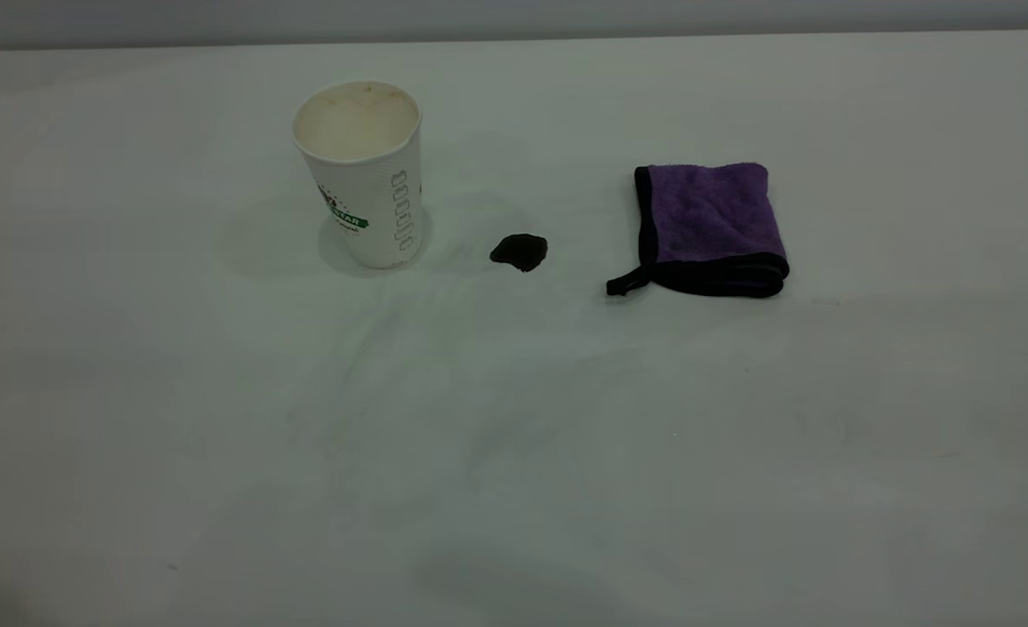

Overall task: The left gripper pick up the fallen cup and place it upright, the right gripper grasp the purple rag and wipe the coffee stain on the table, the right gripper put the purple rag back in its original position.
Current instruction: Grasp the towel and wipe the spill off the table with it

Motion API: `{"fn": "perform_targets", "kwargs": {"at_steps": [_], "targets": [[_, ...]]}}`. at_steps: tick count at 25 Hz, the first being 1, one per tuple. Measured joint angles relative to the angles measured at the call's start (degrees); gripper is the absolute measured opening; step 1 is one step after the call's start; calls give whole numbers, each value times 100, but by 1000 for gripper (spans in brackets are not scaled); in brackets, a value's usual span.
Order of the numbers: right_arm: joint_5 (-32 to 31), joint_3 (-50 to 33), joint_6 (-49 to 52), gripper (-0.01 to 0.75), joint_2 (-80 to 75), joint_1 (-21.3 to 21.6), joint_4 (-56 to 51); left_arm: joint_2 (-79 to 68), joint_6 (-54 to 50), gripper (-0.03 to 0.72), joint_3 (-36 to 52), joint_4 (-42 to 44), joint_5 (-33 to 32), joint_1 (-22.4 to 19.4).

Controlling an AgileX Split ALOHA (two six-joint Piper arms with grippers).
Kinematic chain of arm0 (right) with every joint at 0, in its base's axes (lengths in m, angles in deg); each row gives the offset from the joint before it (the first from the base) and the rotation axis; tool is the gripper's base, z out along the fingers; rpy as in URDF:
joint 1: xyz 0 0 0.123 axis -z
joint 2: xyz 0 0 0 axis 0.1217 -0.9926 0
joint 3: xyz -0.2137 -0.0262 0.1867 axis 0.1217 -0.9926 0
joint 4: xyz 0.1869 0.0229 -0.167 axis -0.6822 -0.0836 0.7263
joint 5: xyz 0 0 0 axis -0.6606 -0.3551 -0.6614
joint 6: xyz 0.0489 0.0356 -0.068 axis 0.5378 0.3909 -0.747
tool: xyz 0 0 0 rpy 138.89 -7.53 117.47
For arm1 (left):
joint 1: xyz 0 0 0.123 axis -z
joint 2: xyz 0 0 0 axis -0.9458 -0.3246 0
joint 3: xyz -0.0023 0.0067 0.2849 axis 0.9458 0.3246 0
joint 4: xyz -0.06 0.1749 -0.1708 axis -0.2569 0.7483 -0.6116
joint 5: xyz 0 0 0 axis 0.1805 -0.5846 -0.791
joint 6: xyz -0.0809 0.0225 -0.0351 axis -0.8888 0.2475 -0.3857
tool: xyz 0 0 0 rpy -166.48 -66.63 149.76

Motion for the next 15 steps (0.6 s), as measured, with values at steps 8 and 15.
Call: {"fn": "perform_targets", "kwargs": {"at_steps": [8,15], "targets": [[0,0,0,346,0,0,0,1415,-17,496,745,0,245,0],[0,0,0,346,0,0,0,2288,-17,496,745,0,239,0]]}}
